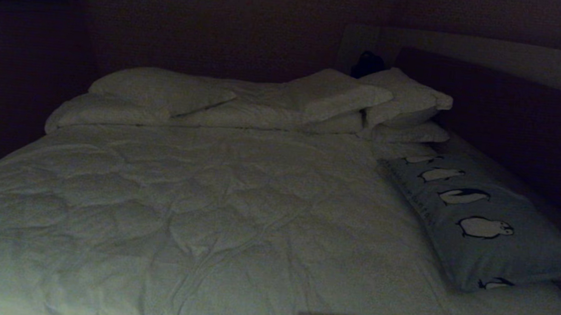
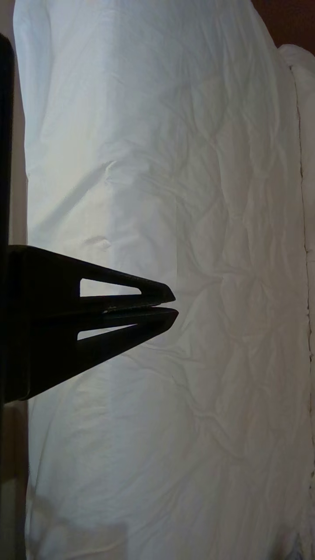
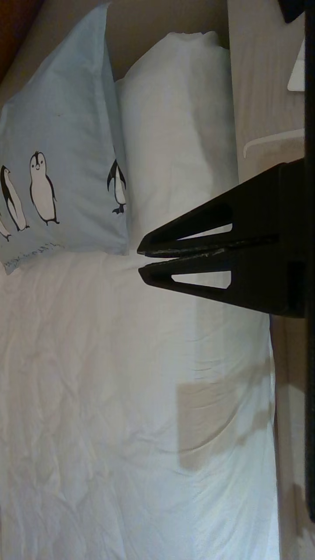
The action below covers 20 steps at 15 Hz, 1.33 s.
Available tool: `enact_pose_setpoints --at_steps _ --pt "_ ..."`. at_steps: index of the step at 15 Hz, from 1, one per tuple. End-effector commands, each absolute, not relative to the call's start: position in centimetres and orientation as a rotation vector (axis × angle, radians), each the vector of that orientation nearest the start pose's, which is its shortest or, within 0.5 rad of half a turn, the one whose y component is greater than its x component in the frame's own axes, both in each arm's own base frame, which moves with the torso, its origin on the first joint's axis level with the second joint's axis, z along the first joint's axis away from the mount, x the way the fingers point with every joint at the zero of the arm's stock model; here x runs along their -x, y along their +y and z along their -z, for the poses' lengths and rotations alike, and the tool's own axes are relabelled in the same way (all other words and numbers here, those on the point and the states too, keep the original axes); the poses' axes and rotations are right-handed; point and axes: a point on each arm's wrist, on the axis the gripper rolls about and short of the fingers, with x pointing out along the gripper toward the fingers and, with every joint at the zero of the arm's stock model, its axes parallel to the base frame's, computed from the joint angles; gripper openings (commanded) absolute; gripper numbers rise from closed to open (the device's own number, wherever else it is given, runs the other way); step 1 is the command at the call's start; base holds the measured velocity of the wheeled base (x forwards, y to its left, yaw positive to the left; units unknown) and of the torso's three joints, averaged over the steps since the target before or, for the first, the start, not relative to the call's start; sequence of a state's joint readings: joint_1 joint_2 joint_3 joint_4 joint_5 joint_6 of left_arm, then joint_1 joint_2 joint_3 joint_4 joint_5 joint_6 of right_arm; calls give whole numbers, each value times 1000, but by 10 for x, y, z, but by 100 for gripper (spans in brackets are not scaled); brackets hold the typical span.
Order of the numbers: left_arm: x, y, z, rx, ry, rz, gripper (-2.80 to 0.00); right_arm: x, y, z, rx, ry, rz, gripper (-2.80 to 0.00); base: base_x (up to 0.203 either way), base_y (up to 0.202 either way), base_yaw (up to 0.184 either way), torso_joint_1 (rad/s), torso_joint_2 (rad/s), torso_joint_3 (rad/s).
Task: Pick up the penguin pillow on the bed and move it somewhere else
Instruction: Pick up the pillow
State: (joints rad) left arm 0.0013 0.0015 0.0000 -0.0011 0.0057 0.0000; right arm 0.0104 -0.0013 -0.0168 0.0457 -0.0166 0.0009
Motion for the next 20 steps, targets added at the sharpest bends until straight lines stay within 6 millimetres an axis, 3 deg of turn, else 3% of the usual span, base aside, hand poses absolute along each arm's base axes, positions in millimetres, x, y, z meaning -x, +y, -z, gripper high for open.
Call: enact_pose_setpoints --at_steps 1,20 --pt "23 0 -76 0 0 -8 -280 24 -1 -75 0 29 6 -280 0 0 0 0 0 0" --pt "23 0 -76 0 0 -8 -280 24 -1 -75 0 29 6 -280 0 0 0 0 0 0"
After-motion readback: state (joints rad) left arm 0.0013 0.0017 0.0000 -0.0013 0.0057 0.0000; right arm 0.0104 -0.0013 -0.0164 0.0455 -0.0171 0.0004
